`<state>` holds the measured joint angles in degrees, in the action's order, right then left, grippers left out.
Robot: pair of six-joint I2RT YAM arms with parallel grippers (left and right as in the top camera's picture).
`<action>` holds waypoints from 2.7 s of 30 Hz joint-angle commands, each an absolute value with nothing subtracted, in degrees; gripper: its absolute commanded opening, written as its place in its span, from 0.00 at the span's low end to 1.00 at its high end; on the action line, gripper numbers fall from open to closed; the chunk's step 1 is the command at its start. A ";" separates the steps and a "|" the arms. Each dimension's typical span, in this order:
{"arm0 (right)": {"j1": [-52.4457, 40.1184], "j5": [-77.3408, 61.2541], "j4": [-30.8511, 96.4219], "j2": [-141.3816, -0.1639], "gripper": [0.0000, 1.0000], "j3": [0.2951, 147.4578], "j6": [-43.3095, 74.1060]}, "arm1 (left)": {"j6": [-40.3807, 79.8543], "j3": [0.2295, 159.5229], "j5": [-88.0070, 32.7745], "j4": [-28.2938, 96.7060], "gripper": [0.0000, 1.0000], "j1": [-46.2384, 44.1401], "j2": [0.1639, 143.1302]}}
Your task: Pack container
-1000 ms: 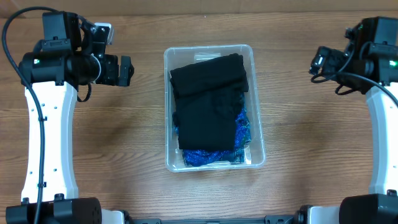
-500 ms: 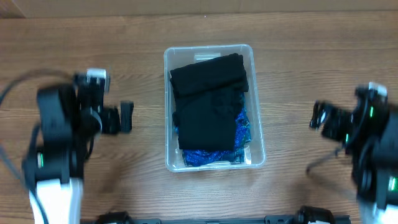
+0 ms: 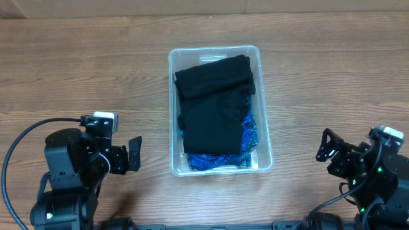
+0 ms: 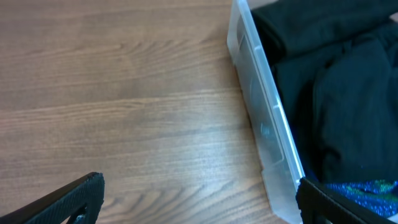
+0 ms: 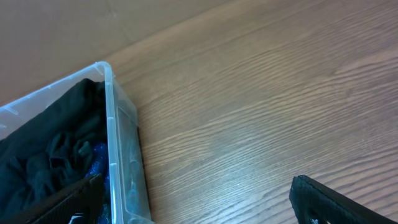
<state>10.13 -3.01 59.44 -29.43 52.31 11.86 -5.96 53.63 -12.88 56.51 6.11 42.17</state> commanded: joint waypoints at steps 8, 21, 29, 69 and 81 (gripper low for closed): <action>10.26 -2.02 60.47 -29.32 1.00 51.90 12.01 | -5.13 53.04 -13.13 56.99 1.00 6.37 42.68; 1.96 -4.82 30.55 -10.74 1.00 28.16 5.48 | -5.13 53.04 -13.10 56.99 1.00 6.37 42.70; -0.05 -6.11 9.96 -0.19 1.00 10.35 5.39 | -5.13 53.04 -13.10 56.99 1.00 6.37 42.70; -0.10 -4.78 4.38 -0.16 1.00 0.47 1.67 | -5.13 53.04 -13.10 56.99 1.00 6.37 42.74; -0.10 -4.78 4.38 -0.16 1.00 0.47 1.67 | -6.39 42.28 -10.50 55.22 1.00 1.17 26.57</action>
<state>0.27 -5.50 4.71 -0.80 1.04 1.89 -6.00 48.75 -11.29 57.89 4.43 33.58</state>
